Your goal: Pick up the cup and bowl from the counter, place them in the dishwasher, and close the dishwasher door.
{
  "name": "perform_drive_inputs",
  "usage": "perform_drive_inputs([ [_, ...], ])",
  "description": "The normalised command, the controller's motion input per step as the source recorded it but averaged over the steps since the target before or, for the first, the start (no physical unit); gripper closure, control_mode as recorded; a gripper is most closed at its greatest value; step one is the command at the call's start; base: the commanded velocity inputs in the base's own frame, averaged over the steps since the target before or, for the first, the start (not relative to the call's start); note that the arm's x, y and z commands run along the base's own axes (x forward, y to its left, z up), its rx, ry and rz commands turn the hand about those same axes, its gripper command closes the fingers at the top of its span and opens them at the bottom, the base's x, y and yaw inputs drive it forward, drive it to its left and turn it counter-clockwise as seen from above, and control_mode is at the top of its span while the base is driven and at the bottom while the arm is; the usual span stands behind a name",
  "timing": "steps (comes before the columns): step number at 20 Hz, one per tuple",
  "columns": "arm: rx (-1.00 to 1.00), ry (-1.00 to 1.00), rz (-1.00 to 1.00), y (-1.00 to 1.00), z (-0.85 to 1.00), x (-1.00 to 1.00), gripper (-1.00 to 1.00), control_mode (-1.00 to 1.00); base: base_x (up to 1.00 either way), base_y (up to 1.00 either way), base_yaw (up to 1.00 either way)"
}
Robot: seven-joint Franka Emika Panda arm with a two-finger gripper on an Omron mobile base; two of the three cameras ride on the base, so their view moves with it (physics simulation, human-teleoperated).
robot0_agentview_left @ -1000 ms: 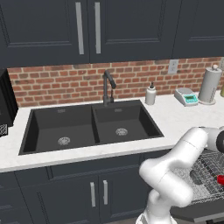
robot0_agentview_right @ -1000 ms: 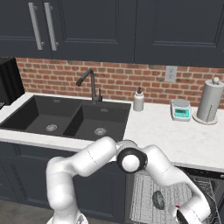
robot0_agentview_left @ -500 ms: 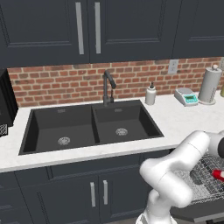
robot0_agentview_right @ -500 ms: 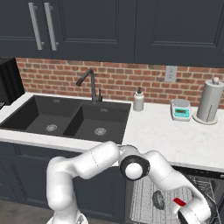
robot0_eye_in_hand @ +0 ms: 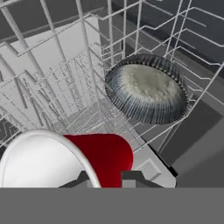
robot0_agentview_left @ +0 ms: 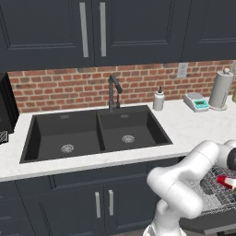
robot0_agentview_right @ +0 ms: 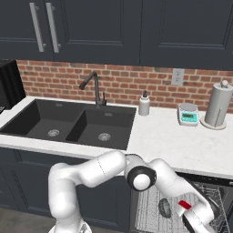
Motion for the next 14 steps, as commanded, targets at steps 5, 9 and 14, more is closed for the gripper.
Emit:
perform_drive_inputs([
  [5,-0.02,0.0,0.0,-0.03,-0.39,0.27,1.0,-1.0,0.0,0.0,0.0],
  [9,-0.01,0.0,0.0,-0.01,-0.36,0.34,1.0,-1.0,0.0,0.0,0.0],
  [14,-0.01,0.0,0.0,-0.01,-0.3,0.55,-1.0,-1.0,0.0,0.0,0.0],
])
